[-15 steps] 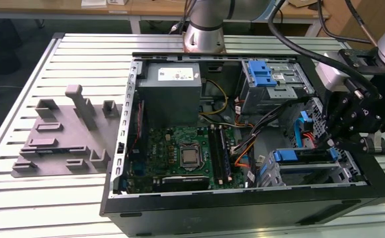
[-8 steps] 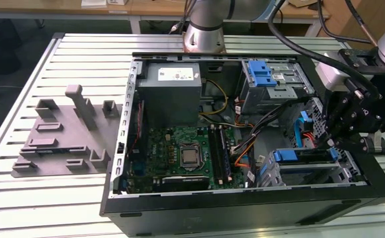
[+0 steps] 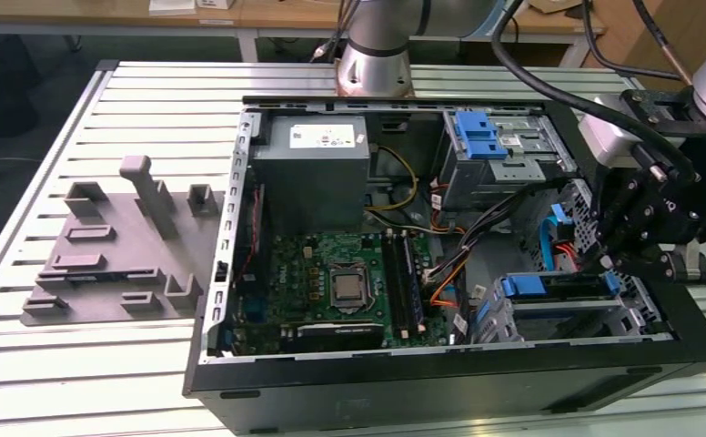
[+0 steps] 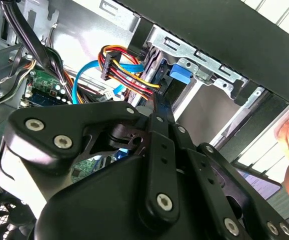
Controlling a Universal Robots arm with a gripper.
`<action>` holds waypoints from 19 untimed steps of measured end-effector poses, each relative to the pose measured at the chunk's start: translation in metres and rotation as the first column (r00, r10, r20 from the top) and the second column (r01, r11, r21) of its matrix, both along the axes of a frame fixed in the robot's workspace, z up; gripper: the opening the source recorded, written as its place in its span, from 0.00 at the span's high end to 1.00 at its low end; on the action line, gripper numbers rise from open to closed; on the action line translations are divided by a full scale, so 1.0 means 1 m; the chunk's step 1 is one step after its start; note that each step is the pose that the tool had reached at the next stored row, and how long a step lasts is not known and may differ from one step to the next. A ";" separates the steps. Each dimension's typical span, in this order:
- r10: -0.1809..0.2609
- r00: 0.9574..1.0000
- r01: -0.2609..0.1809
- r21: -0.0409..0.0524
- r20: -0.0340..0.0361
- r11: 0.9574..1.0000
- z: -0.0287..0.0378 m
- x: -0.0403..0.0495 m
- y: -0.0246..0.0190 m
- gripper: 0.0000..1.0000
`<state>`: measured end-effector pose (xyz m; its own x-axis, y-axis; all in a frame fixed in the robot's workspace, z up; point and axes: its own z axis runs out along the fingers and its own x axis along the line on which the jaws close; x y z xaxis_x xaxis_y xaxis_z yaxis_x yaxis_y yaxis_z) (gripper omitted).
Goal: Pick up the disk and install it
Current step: 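Insert the second disk wire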
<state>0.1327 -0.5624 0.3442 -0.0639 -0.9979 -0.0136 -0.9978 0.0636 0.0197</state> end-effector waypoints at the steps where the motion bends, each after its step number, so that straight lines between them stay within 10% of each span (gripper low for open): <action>1: 0.000 1.000 0.000 0.000 0.000 1.000 -0.0001 -0.0004 0.0000 0.89; 13: 0.000 1.000 0.000 0.000 0.001 1.000 0.0008 -0.0278 0.0000 0.89; 19: 0.000 1.000 0.000 0.000 0.001 1.000 0.0193 -0.0278 0.0000 0.89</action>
